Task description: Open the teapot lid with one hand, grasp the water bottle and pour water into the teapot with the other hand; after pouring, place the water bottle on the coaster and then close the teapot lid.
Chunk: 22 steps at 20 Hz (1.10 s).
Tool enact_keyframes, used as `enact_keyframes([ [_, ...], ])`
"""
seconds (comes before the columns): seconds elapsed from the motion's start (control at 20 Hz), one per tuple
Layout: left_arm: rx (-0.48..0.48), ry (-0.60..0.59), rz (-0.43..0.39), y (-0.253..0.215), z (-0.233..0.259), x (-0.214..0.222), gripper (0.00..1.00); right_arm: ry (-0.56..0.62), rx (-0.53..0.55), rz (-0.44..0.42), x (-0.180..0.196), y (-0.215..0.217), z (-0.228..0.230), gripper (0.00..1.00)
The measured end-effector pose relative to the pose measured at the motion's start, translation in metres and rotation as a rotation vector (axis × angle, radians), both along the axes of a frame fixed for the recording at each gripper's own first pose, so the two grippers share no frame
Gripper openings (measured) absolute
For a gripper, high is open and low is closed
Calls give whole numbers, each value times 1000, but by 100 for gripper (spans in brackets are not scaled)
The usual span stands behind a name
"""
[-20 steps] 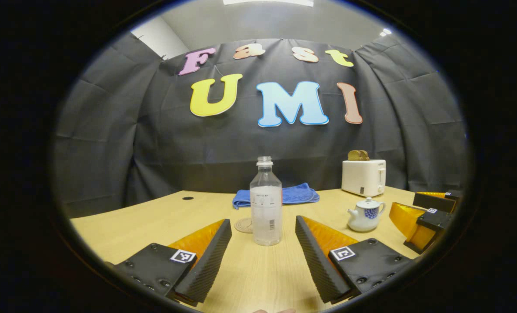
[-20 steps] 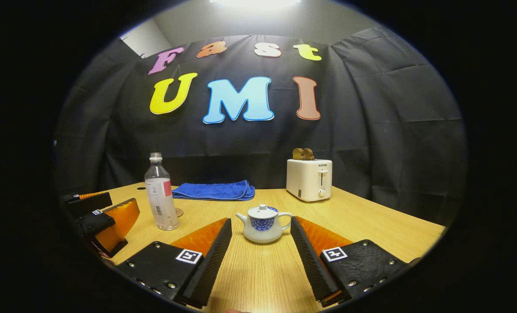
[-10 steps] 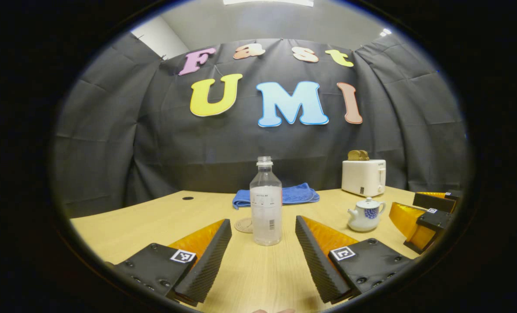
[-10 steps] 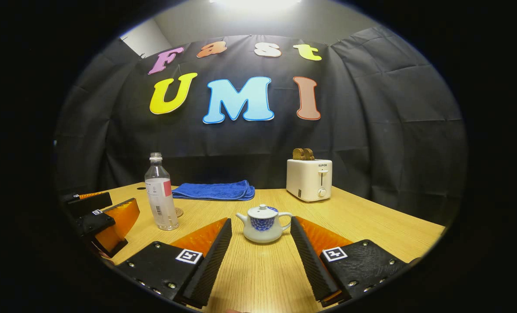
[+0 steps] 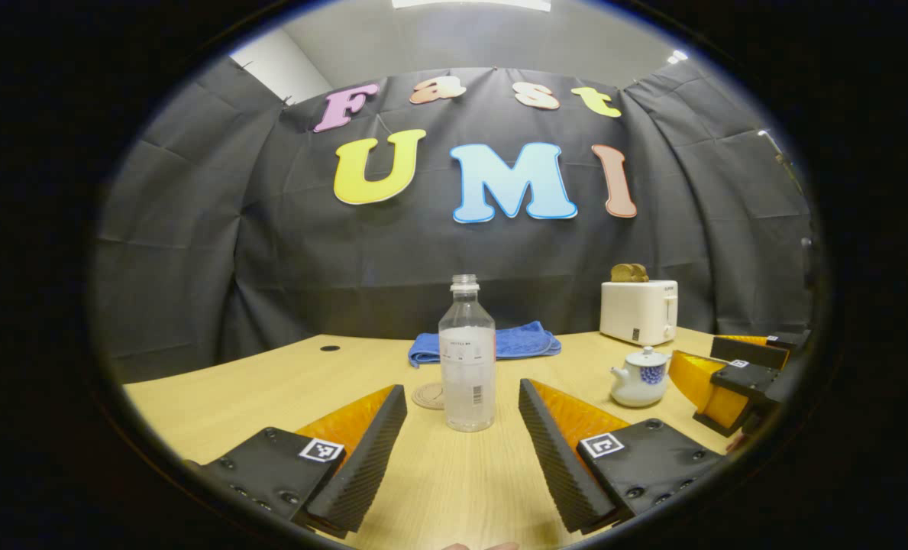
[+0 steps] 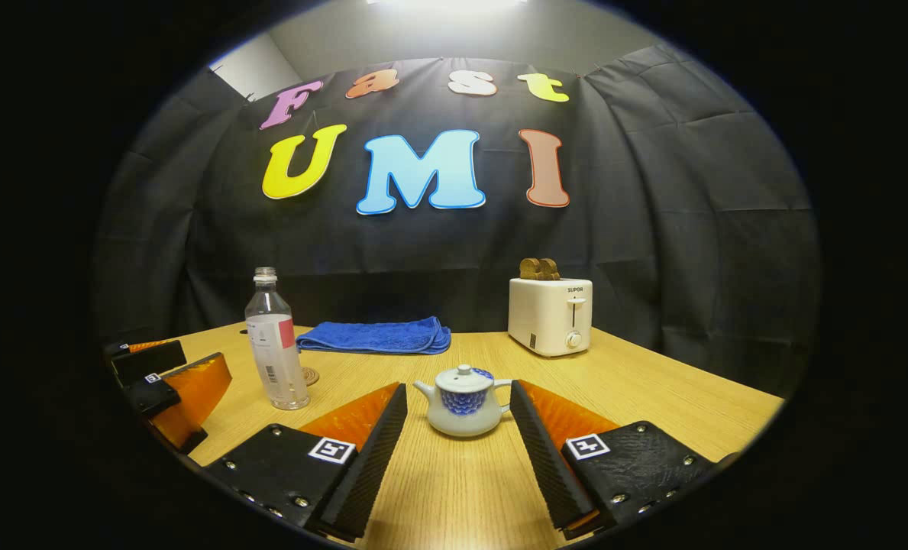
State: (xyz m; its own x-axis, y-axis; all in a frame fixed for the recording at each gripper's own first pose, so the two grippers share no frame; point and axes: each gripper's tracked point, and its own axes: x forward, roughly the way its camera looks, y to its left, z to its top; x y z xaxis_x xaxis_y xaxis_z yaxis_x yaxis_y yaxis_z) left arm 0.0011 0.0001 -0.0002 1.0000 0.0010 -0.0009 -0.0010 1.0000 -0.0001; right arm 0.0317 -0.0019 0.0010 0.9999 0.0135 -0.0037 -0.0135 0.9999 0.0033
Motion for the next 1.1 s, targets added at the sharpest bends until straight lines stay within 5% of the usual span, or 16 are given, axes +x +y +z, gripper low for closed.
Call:
enact_keyframes([
  [0.75,-1,6,2,3,0,16,100,89,-17,10,92,-4,-8,79],
  [0.9,-1,6,1,3,0,14,100,111,-18,22,93,0,-10,57],
  [0.95,-1,7,1,3,-1,15,100,114,-15,18,99,0,-13,40],
  [1.1,0,8,-2,2,-1,16,100,122,-18,7,101,-1,-12,40],
])
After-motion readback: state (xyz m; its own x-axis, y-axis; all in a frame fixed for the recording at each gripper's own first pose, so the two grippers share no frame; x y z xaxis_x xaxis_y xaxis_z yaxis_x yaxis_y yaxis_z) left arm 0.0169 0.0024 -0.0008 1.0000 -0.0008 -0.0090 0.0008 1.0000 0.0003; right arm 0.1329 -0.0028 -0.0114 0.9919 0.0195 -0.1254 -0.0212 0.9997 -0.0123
